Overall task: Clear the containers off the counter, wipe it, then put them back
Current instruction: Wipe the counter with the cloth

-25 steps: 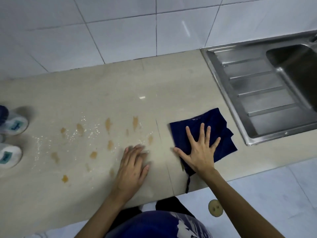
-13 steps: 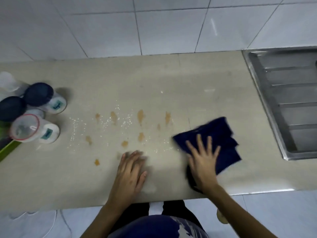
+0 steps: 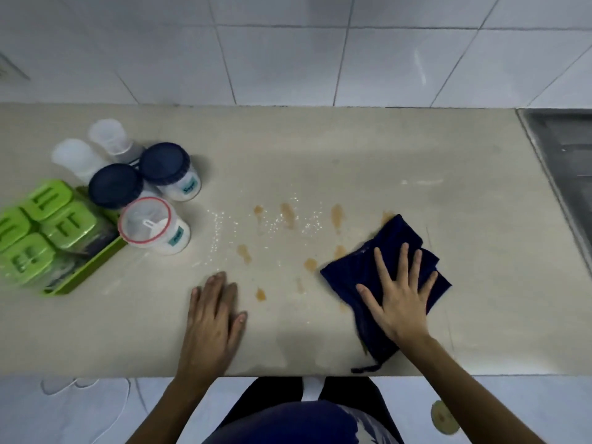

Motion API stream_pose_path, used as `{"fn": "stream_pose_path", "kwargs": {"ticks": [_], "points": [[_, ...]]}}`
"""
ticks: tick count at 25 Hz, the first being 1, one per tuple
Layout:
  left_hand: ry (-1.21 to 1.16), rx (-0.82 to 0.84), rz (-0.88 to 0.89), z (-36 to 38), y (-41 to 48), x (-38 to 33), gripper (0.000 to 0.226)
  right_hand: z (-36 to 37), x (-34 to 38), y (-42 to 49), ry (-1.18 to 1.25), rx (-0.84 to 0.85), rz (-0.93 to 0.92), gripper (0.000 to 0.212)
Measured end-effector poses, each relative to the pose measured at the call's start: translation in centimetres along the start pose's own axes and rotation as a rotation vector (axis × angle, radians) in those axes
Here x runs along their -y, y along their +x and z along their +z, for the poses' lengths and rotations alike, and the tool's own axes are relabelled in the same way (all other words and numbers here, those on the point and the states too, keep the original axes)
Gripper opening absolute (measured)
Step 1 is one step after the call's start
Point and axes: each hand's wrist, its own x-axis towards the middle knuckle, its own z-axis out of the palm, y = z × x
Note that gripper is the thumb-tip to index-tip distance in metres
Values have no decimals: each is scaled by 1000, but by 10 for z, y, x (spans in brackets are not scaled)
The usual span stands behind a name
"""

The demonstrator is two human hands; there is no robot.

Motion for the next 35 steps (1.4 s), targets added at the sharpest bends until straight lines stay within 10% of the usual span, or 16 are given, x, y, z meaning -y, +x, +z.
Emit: {"fn": "stream_pose_path", "kwargs": {"ticks": [8,17,24,32,35], "points": [[51,14,-99,-9,-13,31,73,31,168,-30,-56,63,-469,77],[-1,-55,-194,2,-15,45,76,10,51,17,-77,76,-591,57],[-98,-140,-275,2,-16,46,63,27,193,26,-161,180,-1020,77],[-112,-168,-301,3,-13,49,62,21,172,117,31,-39,-525,64],[-136,-182,-313,3,-14,49,63,34,204,79,46,-37,-603,58]]}}
